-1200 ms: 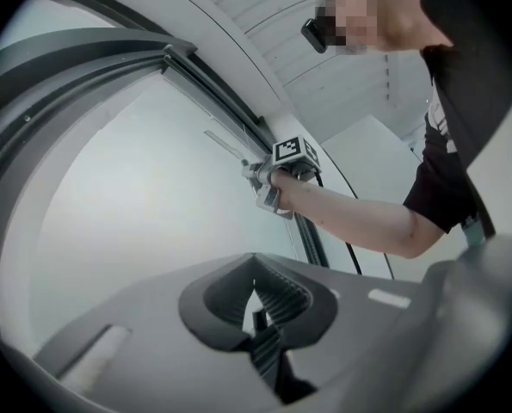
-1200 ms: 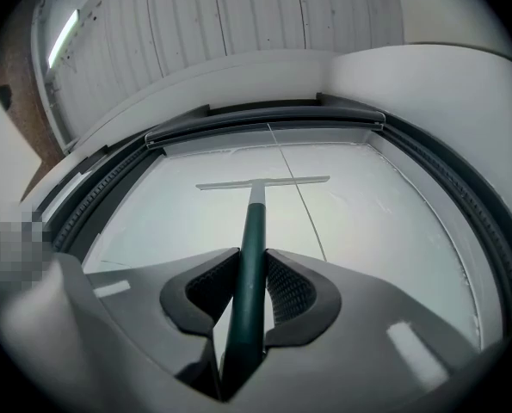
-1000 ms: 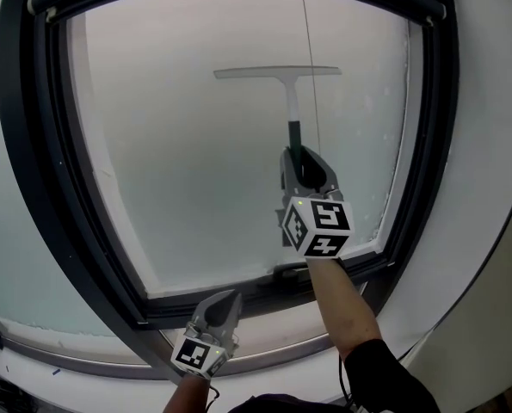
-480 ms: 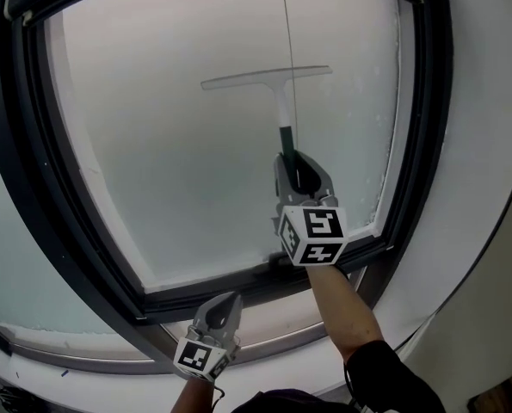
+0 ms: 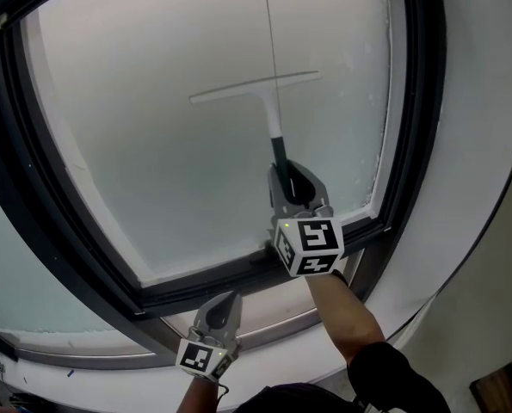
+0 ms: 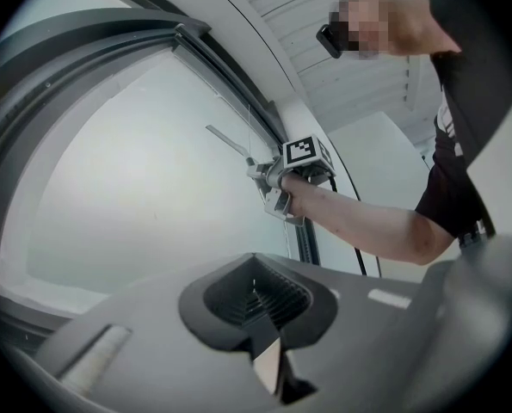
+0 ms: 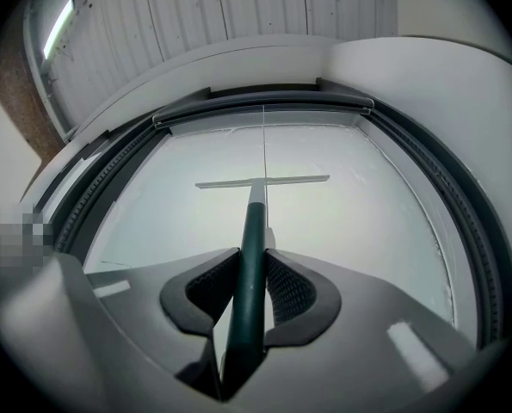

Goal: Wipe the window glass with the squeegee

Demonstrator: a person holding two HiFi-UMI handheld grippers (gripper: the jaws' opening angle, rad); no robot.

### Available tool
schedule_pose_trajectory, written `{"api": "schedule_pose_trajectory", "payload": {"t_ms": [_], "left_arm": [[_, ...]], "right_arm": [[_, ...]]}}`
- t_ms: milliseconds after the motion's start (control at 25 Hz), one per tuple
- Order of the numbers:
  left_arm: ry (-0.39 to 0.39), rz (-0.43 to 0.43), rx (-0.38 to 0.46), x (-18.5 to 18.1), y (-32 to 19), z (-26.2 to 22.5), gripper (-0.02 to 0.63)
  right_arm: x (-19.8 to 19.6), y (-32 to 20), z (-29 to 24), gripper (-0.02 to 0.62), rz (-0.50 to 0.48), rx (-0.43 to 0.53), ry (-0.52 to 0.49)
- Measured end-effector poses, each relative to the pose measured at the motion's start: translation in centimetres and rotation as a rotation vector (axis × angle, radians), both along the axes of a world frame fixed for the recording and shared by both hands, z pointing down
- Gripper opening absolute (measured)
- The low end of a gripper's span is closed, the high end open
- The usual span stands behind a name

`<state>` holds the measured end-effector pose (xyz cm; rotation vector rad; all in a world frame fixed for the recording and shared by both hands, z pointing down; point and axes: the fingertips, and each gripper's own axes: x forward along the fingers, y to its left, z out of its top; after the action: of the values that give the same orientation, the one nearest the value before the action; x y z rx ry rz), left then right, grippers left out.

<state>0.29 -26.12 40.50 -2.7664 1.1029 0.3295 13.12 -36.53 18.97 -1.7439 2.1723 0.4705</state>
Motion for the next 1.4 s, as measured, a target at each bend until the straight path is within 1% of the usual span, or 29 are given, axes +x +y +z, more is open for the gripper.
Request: {"api": "schedule_pose_trajectory", "payload": {"t_ms": [440,920,1400], "left_arm": [[0.008,-0.034,-0.022,-0.8,-0.1,0.7,0.0],[0.015,-0.039,-0.053,0.0,-0.6,1.6,0.0],[0.022,-0.054,-0.067,0.0,-0.3,2.0,0.0]], "right_arm": [[0.4,-0.1,2.9,0.095,-0.004,-0.047,-0.009],[0.6,-0.1,7.3,0.095,-0.023,-0.116,-0.01],[0.5,0.9,11.0,0.095,-0.012,-0.156,-0.016]]}}
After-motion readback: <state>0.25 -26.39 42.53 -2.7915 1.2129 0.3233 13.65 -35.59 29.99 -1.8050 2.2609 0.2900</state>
